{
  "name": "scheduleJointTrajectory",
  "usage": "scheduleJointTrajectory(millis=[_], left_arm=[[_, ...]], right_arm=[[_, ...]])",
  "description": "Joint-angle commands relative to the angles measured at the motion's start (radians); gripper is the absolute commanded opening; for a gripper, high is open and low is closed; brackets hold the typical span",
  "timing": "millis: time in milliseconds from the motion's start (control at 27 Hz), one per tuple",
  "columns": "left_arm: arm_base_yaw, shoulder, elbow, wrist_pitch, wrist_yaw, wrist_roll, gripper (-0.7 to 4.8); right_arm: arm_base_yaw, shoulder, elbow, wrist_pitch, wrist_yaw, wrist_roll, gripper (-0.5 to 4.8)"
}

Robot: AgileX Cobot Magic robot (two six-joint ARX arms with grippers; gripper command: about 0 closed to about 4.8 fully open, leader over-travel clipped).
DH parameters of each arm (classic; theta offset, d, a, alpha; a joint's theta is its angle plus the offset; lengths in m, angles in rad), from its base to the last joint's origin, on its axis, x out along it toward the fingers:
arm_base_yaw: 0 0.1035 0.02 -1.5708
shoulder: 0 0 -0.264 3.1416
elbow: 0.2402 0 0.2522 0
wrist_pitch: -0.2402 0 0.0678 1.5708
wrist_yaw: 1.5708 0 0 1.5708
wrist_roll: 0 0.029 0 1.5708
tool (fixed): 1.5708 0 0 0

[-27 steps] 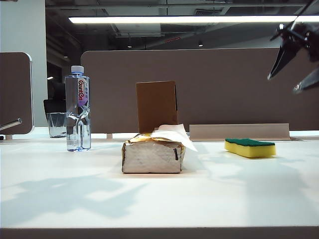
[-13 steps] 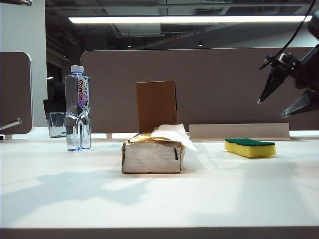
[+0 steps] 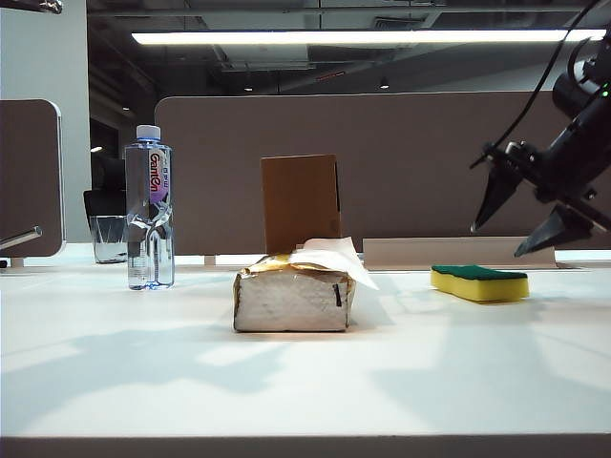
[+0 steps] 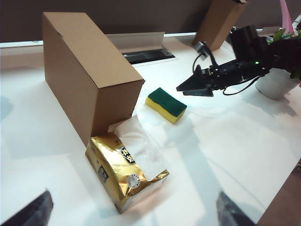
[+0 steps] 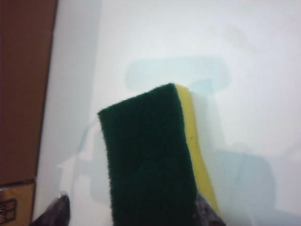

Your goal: Move the sponge from right to left to wipe the table, avoiding obstacles on the table, and finally reaching the bottle of mineral water.

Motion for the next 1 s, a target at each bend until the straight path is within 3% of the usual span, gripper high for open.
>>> scheduleJointTrajectory(millis=[37, 519, 668, 1002], left_arm=[[-0.001, -0.003, 0.005, 0.008, 0.008, 0.004, 4.7], [-0.001, -0.003, 0.005, 0.007, 0.008, 0.002, 4.7], [-0.001, -0.003, 0.005, 0.006, 0.016, 0.0, 4.7], [-0.001, -0.003, 0.005, 0.007, 0.015, 0.0, 4.67]], right_arm=[[0.003, 0.019, 0.004, -0.002, 0.035, -0.035, 3.38], [0.029, 0.106, 0.036, -0.006, 0.06, -0.048, 3.38], [0.04, 0.119, 0.053, 0.007, 0.127, -0.048, 3.35], [0.042, 0.183, 0.063, -0.04, 0.146, -0.048, 3.05]])
